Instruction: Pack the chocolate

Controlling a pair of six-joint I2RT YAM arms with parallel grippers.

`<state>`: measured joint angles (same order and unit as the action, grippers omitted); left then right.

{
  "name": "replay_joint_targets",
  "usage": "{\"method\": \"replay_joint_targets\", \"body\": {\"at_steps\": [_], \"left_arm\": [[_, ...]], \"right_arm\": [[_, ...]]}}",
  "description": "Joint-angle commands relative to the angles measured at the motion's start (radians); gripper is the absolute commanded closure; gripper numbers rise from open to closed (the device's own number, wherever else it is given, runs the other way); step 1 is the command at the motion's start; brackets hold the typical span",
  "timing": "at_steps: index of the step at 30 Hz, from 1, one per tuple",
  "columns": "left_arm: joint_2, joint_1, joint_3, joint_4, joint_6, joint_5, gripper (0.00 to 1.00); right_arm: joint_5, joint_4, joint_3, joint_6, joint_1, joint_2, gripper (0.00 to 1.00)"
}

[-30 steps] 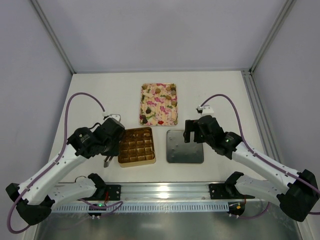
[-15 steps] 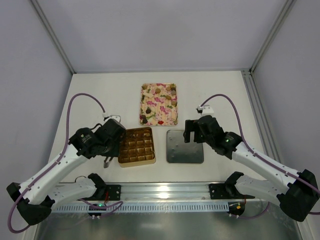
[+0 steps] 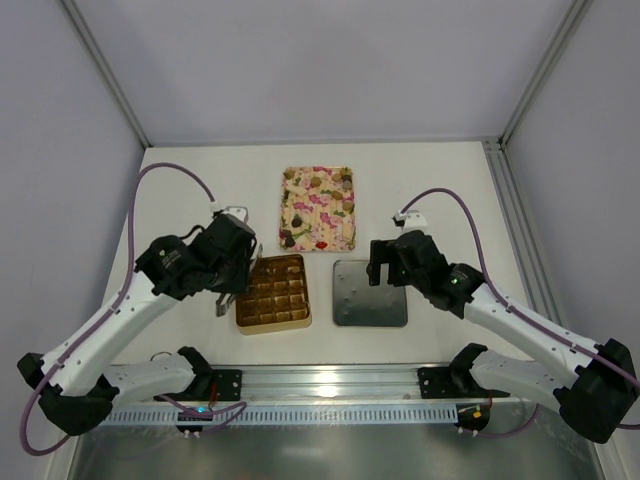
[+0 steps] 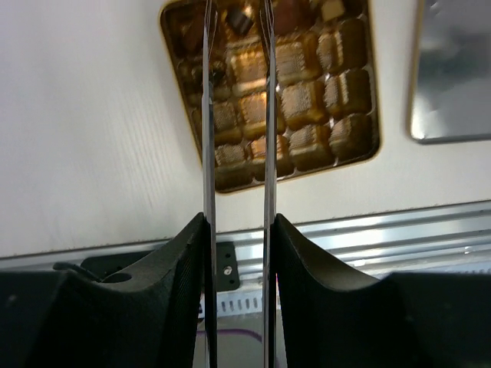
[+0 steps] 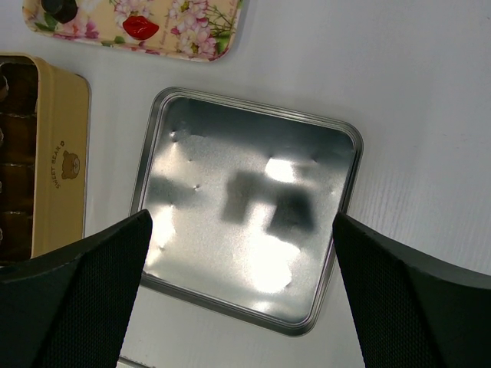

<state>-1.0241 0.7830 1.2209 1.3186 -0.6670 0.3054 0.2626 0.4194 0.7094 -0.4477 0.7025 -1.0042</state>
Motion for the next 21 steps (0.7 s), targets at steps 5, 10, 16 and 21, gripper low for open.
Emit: {"method": "replay_joint_targets", "body": {"at_steps": [5,10,16,21], "left_arm": [[-0.229,-0.004,0.259,-0.097,0.084,-0.009,0.61],[-0.373,-0.036,0.341,-0.160,0.130,-0.018,0.59],[-0.516,-0.100,0.377,-0.214,0.179,-0.043,0.59],[-0.590,-0.136,0.399,-0.242,0.213,-0.066,0.59]], "right_arm": [[-0.023,0.027,0.088,-0.005,-0.005,-0.011,0.00],[-0.048,0.053,0.120,0.007,-0.008,-0.022,0.00],[-0.105,0.056,0.131,0.015,-0.009,-0.034,0.00],[-0.109,0.062,0.128,0.032,-0.011,-0.045,0.00]]}}
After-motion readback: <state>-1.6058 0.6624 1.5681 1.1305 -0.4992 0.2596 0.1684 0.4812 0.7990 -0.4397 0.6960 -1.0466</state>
